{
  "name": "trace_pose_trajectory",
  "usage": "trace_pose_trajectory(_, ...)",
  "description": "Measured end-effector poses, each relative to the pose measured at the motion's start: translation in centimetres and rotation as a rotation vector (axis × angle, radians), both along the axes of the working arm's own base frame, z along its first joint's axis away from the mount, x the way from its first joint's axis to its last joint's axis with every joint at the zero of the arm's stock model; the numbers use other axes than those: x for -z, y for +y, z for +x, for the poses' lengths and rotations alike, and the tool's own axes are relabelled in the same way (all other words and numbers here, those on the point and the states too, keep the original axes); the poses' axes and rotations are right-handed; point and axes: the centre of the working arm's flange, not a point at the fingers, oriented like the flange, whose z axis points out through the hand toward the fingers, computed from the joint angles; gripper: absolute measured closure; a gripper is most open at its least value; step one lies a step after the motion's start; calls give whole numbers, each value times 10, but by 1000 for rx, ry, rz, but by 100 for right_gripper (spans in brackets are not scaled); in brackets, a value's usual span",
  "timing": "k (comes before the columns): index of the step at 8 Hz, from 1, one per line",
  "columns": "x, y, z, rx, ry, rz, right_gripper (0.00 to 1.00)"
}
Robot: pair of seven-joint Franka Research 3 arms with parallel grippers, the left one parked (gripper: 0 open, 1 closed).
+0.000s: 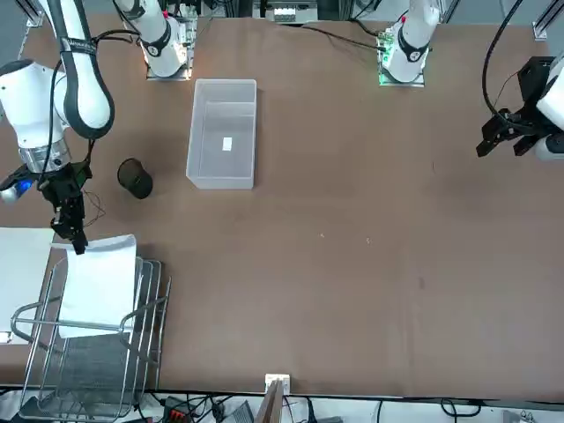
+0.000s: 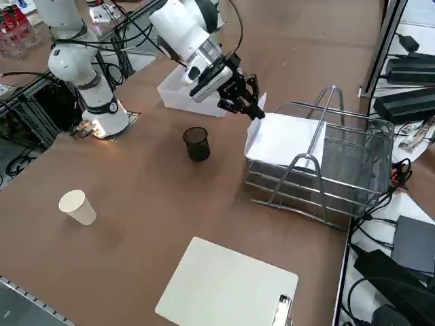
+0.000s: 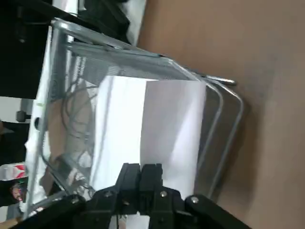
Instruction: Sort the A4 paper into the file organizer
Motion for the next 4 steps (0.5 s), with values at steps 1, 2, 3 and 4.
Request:
trace_pose_trajectory(1, 4, -2, -5, -1, 18, 10, 99)
trace_pose_trajectory(2, 5, -5, -9, 1, 29, 21, 99)
trace_pose_trajectory(3, 5, -11, -12, 6, 41, 35, 99)
trace_pose_trajectory(4, 3, -15, -14, 10, 44, 43, 99)
